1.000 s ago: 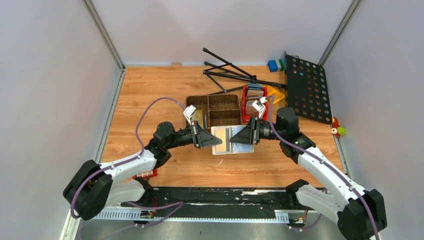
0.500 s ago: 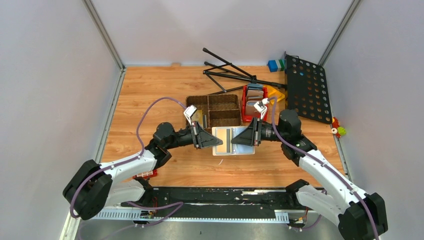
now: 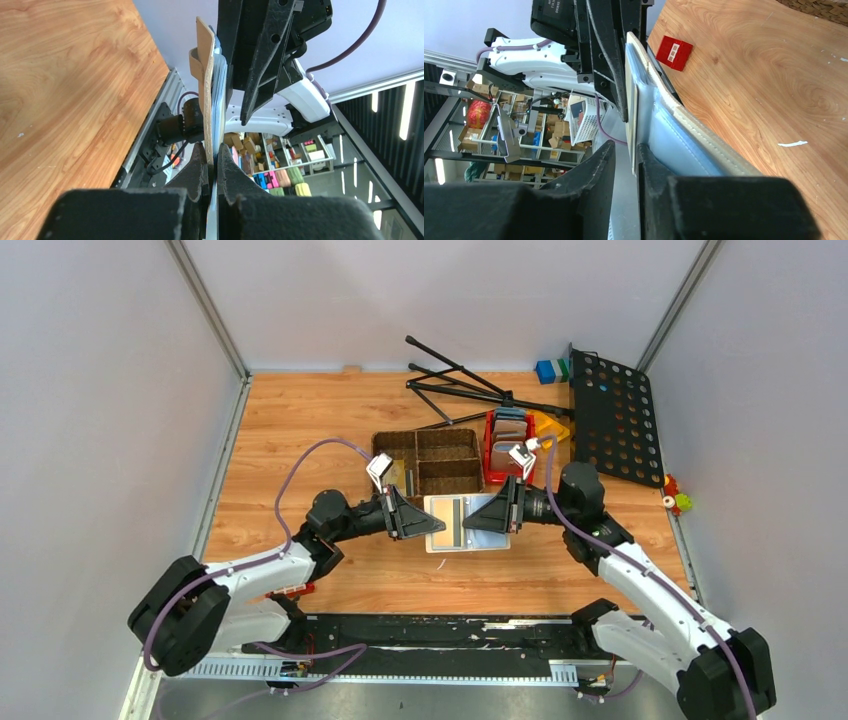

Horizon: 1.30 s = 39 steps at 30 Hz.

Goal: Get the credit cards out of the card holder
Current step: Remove the credit card from the card holder.

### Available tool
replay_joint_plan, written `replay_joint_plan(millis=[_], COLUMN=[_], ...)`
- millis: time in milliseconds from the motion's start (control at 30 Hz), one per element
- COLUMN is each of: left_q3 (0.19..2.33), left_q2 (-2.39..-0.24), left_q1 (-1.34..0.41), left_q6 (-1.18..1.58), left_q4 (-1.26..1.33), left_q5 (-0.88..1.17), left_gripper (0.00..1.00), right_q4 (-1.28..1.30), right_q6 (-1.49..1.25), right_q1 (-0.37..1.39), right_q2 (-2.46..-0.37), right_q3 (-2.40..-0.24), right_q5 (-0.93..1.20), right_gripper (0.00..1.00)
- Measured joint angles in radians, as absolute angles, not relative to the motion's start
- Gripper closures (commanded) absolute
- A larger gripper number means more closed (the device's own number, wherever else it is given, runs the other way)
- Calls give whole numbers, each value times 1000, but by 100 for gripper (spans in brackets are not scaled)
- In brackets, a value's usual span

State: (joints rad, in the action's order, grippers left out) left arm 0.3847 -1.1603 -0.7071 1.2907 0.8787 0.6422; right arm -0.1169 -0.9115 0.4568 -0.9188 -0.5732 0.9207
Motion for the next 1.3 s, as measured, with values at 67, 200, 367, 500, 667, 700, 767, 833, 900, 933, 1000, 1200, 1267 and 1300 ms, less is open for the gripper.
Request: replay_joint_plan(millis=[67,200,367,500,667,700,767,833,900,933,1000,1200,1267,1300], left_q3=[371,358,345,337,332,332,332,332,332,332,332,332,332,332], left_q2=[-1164,-1187,-1216,-1219,-1214,-1210,-1202,-1197,-1197,-1197,-1197,-1197,-1197,-1197], left_q1=[-713,-723,-727,-727,-731,-731,-731,-731,-731,-731,-731,-731,-731,-732], left_q6=[1306,1340,1376,1385,1381,1380,1375,1371,1369,1369,1366,1366,1367,1366], left_q4=[905,957,1026,1047,1039,1033,1023,1013,1006,1006,1005,1002,997,995], left_q5=[628,617,612,607,596,594,590,590,590,590,590,590,589,590], left_gripper=[100,100,100,100,100,100,100,100,100,100,100,100,100,100], right_q4=[-117,-118,-115,-106,-93,-93,-96,-115,-140,-145,-157,-190,-197,-201], right_q6=[-912,-912,-910,-903,-888,-887,-888,-898,-914,-919,-929,-942,-943,-945], right_q1=[458,466,470,470,470,470,470,470,470,470,470,470,470,470], right_q2=[-910,-891,-867,-829,-789,-785,-783,-785,-790,-793,-802,-830,-841,-845], right_q3=[-571,-570,-569,-565,-561,-560,-554,-539,-521,-515,-508,-506,-506,-505], right_q5=[918,914,900,877,847,843,839,840,846,847,850,873,879,883], right_gripper=[72,70,64,57,52,52,52,52,51,51,50,55,60,63])
